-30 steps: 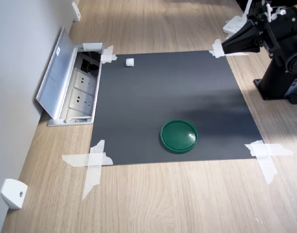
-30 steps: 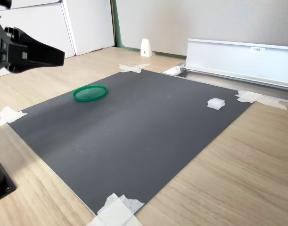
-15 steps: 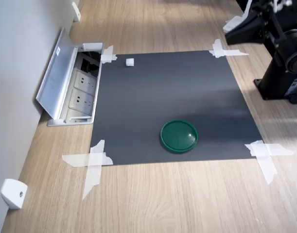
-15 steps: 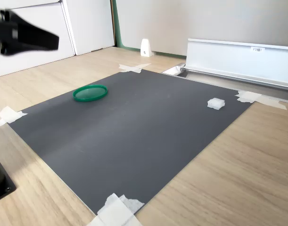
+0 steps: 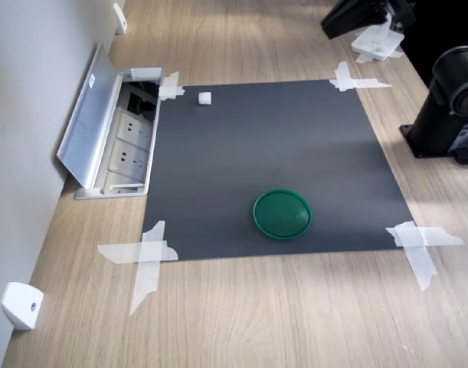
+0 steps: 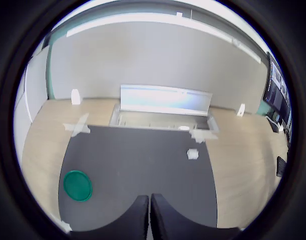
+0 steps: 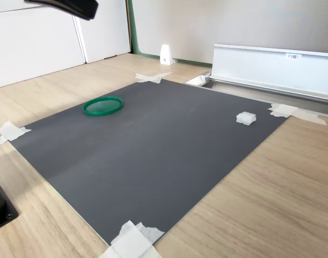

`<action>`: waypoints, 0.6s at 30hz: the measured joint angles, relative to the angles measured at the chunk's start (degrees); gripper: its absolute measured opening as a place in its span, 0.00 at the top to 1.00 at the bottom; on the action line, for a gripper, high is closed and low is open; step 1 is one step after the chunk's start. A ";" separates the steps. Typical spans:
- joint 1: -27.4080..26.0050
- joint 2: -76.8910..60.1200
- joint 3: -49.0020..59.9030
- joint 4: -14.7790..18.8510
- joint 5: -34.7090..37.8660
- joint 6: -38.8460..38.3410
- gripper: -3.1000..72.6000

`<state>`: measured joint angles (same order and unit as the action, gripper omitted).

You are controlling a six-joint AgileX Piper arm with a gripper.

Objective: Grasp a white terminal and put it on the green lid.

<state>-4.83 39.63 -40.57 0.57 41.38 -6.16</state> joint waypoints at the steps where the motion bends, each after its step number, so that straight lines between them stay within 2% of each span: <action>1: 0.00 2.30 -1.94 -0.05 1.39 -0.19 0.97; 4: 0.00 8.53 -7.33 -0.57 5.21 -2.26 0.97; 9: -0.55 18.57 -15.19 -0.17 10.22 -10.59 0.97; 14: -7.72 26.52 -21.19 6.75 15.15 -19.88 0.89; 16: -10.90 29.35 -22.74 9.48 17.50 -23.62 0.82; 18: -13.94 32.14 -24.15 10.53 19.15 -27.66 0.71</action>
<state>-18.77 71.77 -64.72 11.10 60.53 -33.82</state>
